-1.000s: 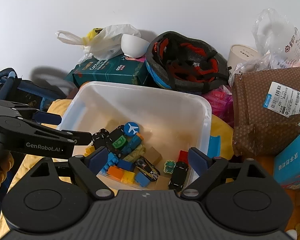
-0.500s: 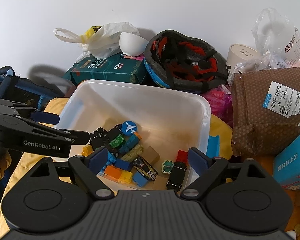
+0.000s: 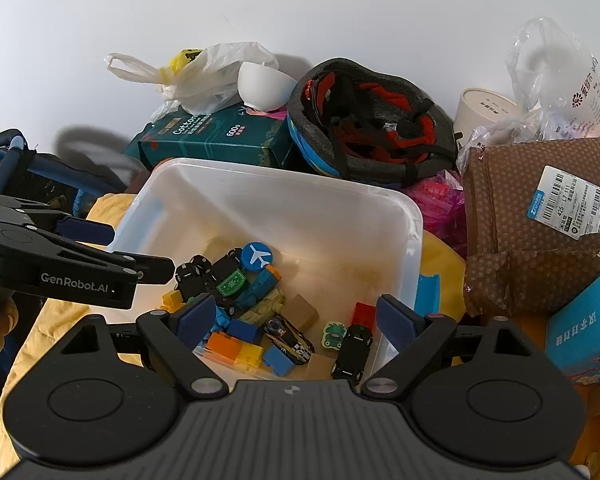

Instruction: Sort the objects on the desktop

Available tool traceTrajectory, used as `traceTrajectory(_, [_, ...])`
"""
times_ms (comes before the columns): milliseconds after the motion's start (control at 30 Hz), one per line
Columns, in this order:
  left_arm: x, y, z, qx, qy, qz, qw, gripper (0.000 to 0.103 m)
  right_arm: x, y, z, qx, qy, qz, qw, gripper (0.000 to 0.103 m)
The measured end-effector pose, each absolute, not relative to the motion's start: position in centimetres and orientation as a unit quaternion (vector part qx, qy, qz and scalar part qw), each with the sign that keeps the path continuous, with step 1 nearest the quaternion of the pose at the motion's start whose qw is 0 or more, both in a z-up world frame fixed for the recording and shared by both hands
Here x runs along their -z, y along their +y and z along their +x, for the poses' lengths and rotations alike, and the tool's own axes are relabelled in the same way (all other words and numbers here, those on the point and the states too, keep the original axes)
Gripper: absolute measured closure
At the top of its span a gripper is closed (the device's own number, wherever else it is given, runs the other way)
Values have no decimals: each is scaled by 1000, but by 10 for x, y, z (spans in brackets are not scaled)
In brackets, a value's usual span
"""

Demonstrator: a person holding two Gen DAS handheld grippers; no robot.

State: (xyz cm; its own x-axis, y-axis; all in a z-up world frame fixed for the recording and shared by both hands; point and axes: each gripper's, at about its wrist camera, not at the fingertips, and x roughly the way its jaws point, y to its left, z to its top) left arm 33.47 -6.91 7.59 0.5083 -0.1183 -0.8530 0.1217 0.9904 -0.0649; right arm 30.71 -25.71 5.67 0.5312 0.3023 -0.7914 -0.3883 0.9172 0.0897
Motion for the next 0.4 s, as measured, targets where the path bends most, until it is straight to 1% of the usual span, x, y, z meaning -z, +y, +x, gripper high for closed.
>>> traceTrajectory(300, [-74, -64, 333, 69, 485, -4, 872, 21, -54, -258, 307, -194, 444, -52, 873, 13])
traceTrajectory(400, [-75, -62, 332, 71, 481, -14, 874, 18, -53, -258, 307, -194, 444, -53, 873, 13])
